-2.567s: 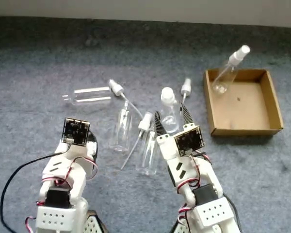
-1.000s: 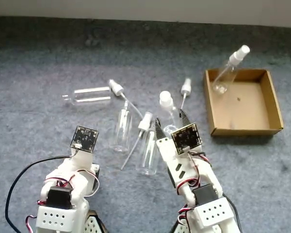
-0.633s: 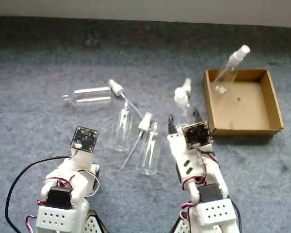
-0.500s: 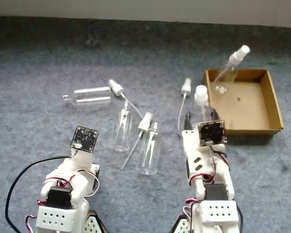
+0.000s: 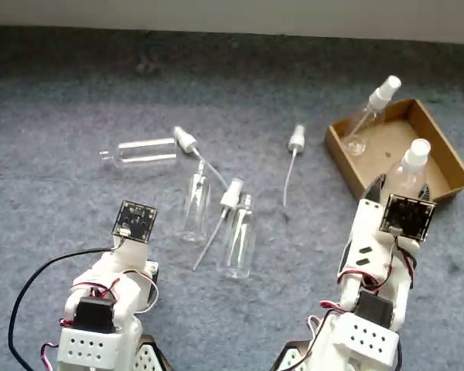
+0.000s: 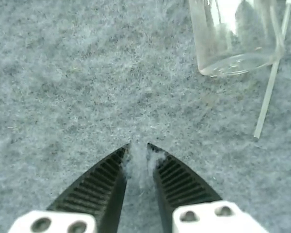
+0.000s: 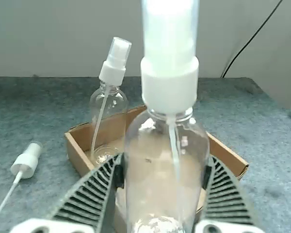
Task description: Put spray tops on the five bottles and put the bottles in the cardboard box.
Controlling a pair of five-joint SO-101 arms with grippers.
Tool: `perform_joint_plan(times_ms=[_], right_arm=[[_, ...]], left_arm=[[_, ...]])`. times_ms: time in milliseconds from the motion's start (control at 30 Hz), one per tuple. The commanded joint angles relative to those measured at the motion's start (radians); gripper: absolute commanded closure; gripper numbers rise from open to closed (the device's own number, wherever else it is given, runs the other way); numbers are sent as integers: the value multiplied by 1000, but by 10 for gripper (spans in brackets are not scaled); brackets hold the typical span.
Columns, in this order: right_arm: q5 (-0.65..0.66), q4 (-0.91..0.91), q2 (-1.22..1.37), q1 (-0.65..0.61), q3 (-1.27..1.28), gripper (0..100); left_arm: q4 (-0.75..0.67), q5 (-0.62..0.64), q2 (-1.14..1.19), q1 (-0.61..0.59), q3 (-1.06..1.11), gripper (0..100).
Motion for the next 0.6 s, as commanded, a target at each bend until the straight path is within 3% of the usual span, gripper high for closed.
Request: perform_joint_plan(times_ms=[0, 167, 333, 400, 567], right_arm=[[9, 4, -10, 33, -79, 836], [11, -13, -5, 31, -81, 836], [8, -252, -1, 31, -77, 837], [8, -271, 1, 31, -77, 839], [3, -274, 2, 31, -81, 960]], left_arm=[[3, -8, -7, 19, 21, 995], [3, -8, -7, 19, 21, 995], [3, -8, -7, 19, 21, 995], [3, -8, -7, 19, 21, 995], [3, -8, -7, 19, 21, 995]])
